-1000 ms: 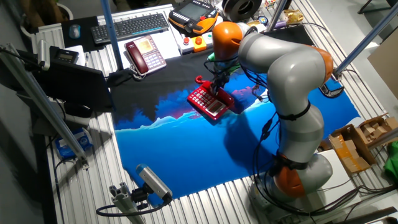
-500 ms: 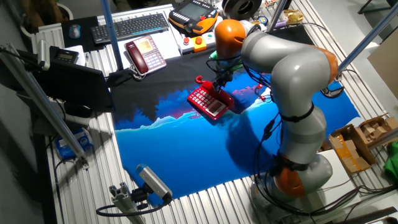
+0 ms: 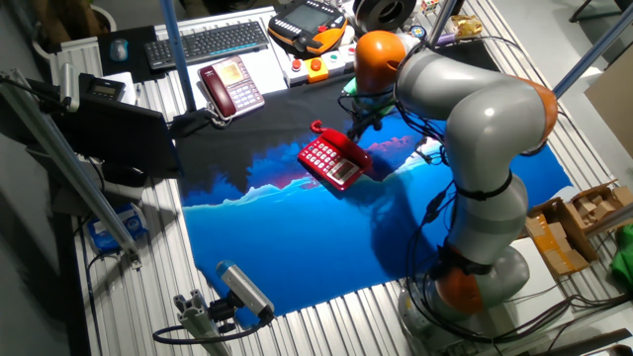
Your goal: Place the handset of the telephone on the corresponding phone cradle
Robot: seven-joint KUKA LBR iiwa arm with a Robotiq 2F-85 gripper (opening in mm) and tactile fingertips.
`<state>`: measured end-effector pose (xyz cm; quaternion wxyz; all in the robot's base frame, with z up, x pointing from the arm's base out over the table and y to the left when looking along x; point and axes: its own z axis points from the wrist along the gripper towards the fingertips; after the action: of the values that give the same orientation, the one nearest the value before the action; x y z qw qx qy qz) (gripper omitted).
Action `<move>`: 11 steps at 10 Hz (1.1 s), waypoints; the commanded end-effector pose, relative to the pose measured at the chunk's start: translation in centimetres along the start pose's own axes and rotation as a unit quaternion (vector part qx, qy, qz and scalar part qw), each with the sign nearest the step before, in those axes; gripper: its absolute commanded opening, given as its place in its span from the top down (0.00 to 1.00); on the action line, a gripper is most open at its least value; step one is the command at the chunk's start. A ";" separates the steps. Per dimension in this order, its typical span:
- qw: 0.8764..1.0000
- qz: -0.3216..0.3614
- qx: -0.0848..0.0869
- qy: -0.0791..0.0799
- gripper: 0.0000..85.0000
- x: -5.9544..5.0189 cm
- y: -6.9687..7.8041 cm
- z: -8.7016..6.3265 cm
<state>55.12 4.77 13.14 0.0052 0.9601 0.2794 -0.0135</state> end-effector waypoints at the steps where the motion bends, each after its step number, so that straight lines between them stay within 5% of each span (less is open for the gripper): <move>1: 1.000 -0.007 -0.003 -0.002 0.99 -0.2 0.1 -0.3; 8: 0.998 -0.057 -0.002 -0.001 0.99 -1.5 1.1 -2.7; 11: 0.993 -0.114 0.024 -0.001 0.99 -1.7 1.7 -3.3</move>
<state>54.74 2.41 16.50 -0.0194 0.9257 0.3773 -0.0192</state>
